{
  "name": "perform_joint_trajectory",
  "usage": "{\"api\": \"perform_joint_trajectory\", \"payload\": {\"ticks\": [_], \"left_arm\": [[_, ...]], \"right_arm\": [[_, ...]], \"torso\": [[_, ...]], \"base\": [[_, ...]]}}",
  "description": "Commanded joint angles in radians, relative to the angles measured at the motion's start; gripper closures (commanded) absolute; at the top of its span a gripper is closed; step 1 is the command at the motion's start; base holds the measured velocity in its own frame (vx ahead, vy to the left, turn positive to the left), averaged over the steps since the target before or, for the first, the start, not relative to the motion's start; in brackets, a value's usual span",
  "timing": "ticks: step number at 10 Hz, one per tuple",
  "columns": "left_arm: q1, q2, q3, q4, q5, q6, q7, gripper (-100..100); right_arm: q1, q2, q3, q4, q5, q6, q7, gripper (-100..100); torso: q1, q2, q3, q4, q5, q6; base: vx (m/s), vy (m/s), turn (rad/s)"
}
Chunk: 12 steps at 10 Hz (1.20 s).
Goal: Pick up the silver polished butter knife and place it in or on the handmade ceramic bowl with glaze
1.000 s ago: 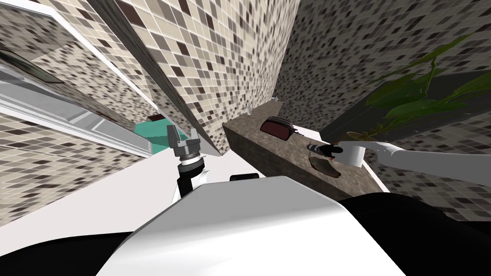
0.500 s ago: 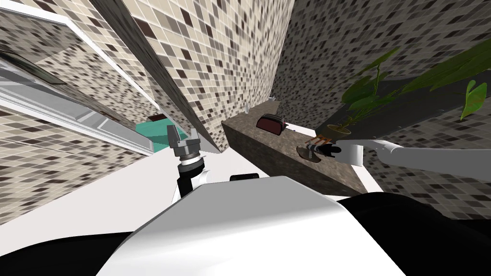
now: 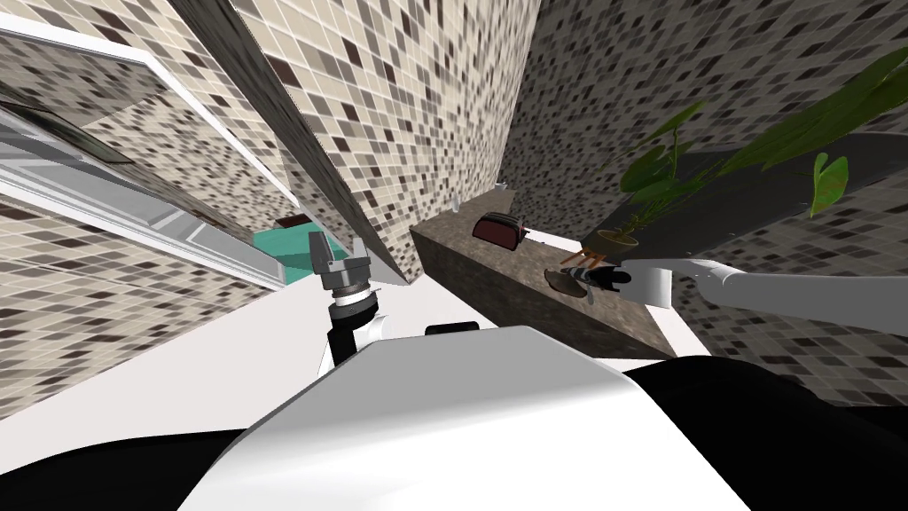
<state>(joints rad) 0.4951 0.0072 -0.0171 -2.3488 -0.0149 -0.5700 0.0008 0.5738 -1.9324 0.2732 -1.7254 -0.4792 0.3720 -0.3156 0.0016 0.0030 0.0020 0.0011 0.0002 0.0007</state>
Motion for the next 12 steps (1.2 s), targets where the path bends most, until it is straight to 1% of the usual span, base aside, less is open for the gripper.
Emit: {"api": "perform_joint_trajectory", "payload": {"ticks": [1, 2, 3, 4, 5, 6, 7, 8, 9, 10, 11, 12], "left_arm": [[0.000, 0.000, 0.000, 0.000, 0.000, 0.000, 0.000, 0], [0.000, 0.000, 0.000, 0.000, 0.000, 0.000, 0.000, 0], [0.000, 0.000, 0.000, 0.000, 0.000, 0.000, 0.000, 0], [0.000, 0.000, 0.000, 0.000, 0.000, 0.000, 0.000, 0], [0.000, 0.000, 0.000, 0.000, 0.000, 0.000, 0.000, 0], [0.000, 0.000, 0.000, 0.000, 0.000, 0.000, 0.000, 0], [0.000, 0.000, 0.000, 0.000, 0.000, 0.000, 0.000, 0], [0.000, 0.000, 0.000, 0.000, 0.000, 0.000, 0.000, 0], [0.000, 0.000, 0.000, 0.000, 0.000, 0.000, 0.000, 0], [0.000, 0.000, 0.000, 0.000, 0.000, 0.000, 0.000, 0], [0.000, 0.000, 0.000, 0.000, 0.000, 0.000, 0.000, 0], [0.000, 0.000, 0.000, 0.000, 0.000, 0.000, 0.000, 0]], "right_arm": [[0.000, 0.000, 0.000, 0.000, 0.000, 0.000, 0.000, 0], [-0.050, 0.050, 0.010, 0.036, -0.050, 0.050, 0.050, -100], [-0.077, 0.054, 0.010, 0.036, -0.052, 0.051, 0.072, -100], [-0.094, 0.054, 0.010, 0.036, -0.052, 0.051, 0.102, -100], [-0.143, 0.107, 0.019, 0.072, -0.104, 0.102, 0.155, -100], [-0.170, 0.108, 0.019, 0.072, -0.104, 0.102, 0.186, -100], [-0.176, 0.108, 0.019, 0.072, -0.104, 0.102, 0.180, -100], [-0.189, 0.108, 0.019, 0.072, -0.104, 0.102, 0.200, -100], [-0.189, 0.108, 0.019, 0.072, -0.104, 0.102, 0.234, -100], [-0.189, 0.108, 0.019, 0.072, -0.104, 0.102, 0.243, -100], [-0.237, 0.158, 0.028, 0.108, -0.152, 0.151, 0.281, -100], [-0.276, 0.162, 0.028, 0.108, -0.156, 0.153, 0.317, -100]], "torso": [[0.000, 0.000, 0.000, 0.000, 0.000, 0.000], [0.000, -0.001, -0.001, 0.000, 0.000, -0.001], [0.000, -0.001, 0.000, 0.000, 0.000, 0.000], [0.001, -0.001, 0.000, 0.000, 0.000, -0.001], [0.001, -0.001, -0.001, 0.000, 0.000, -0.001], [0.001, -0.001, 0.000, 0.000, 0.000, 0.000], [0.001, -0.001, 0.000, 0.000, 0.000, 0.000], [0.001, -0.001, -0.001, 0.000, 0.000, -0.001], [0.001, -0.002, -0.001, 0.000, 0.000, -0.001], [0.000, -0.002, -0.001, 0.000, 0.000, -0.001], [0.000, -0.002, -0.001, 0.000, 0.000, -0.001], [0.000, -0.001, -0.001, 0.000, 0.000, 0.000]], "base": [[0.000, 0.000, 0.000], [-0.005, 0.010, -0.139], [-0.010, 0.017, -0.099], [-0.008, 0.009, 0.006], [-0.010, 0.007, -0.121], [-0.009, 0.013, -0.099], [-0.005, 0.007, 0.003], [-0.001, 0.001, 0.020], [0.000, 0.000, 0.000], [0.000, 0.000, 0.000], [-0.007, 0.007, -0.156], [-0.011, 0.018, -0.085]]}}
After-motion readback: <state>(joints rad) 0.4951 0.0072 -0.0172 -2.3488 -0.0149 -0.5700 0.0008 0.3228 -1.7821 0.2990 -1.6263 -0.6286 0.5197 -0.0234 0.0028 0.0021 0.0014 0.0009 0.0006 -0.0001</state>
